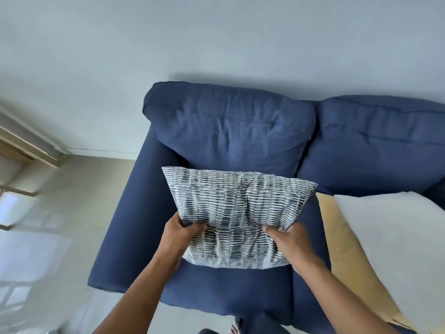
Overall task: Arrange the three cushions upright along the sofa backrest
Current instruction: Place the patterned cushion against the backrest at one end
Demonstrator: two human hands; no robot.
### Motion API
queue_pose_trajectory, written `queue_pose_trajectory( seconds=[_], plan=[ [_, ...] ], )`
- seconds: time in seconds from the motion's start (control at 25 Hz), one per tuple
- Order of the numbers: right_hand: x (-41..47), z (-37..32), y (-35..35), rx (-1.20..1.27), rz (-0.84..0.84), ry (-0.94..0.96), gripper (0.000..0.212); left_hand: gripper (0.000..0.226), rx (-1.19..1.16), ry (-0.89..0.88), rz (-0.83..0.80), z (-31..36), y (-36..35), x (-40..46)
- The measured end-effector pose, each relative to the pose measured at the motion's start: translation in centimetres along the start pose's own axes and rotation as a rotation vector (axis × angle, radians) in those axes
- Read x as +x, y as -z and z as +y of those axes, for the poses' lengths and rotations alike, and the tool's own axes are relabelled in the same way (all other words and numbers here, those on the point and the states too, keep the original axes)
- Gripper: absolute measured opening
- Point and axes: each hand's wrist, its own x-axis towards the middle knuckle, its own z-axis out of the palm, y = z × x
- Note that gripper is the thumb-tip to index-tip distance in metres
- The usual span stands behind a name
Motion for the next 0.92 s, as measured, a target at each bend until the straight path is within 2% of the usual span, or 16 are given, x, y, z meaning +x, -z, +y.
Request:
queue_pose_trajectory(
  seconds=[0.12, 0.2, 0.24, 0.4, 0.52, 0.68, 0.92],
  plan=[
    [4.2, -1.2, -1.0, 0.006, 0.008, 0.012, 0.044, 0.045, 0.006, -0.011, 0.027, 1.5, -0.3, 4.3],
    [7.0, -0.9, -1.6, 0.008, 0.026, -0.014, 0.016, 0.043, 0.028, 0.0, 0.042, 1.8, -1.0, 7.2],
    [8.1, -1.3, -2.0, 0.021, 0.045, -0.016, 0.012, 0.04, 0.043, 0.005, 0.058, 1.9, -1.3, 8.4],
    [12.4, -1.1, -3.8, 0.046, 0.127, -0.082, 0.017, 0.038, 0.091, 0.002, 0.064, 3.1, -2.6, 13.7],
    [16.3, -0.4, -5.1, 0.067, 0.145, -0.125, 0.028, 0.04, 0.124, -0.016, 0.074, 3.2, -3.0, 18.4],
    [21.1, 1.0, -6.8, 0.066, 0.166, -0.154, 0.016, 0.043, 0.16, -0.016, 0.095, 2.3, -3.3, 23.8],
    [28.2, 4.1, -9.2, 0.03, 0.184, -0.183, 0.039, 0.055, 0.212, 0.035, 0.098, -2.1, -3.6, 31.9]
  ],
)
